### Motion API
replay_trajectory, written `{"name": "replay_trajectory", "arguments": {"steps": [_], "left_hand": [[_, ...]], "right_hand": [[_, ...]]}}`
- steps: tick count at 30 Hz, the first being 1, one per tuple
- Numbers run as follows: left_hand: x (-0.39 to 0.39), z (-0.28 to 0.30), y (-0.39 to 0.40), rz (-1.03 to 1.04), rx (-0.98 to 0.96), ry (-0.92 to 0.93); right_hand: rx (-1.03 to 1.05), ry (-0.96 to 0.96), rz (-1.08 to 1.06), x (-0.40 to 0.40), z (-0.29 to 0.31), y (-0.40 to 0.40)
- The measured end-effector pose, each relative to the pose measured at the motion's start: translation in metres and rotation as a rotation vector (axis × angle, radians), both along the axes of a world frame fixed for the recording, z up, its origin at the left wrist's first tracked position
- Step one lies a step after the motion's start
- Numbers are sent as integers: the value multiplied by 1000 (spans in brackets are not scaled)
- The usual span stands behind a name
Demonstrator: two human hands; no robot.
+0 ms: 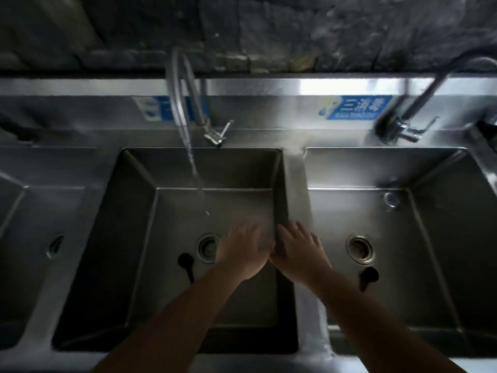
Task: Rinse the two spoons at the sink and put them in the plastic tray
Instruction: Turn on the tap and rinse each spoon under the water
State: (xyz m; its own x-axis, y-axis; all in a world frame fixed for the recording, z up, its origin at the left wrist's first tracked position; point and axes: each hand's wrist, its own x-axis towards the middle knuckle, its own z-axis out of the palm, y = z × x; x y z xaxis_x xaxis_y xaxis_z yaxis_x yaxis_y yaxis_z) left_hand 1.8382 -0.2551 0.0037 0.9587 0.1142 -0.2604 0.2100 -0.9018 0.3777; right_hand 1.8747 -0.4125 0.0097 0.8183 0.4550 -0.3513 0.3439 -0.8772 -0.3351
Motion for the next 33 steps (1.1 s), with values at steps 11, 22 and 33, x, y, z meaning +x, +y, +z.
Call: {"name": "replay_trajectory", "arguments": {"steps": [11,22,33], "left_hand": [[-70,-67,136,261,-142,212],[-105,-200,194,670,-486,544],[-91,-262,202,773,-550,525]], "right_hand": [[-69,232,174,-30,-76,155],[-162,436,131,-71,-205,229],[-25,504,-113,-99,-263,257]]}}
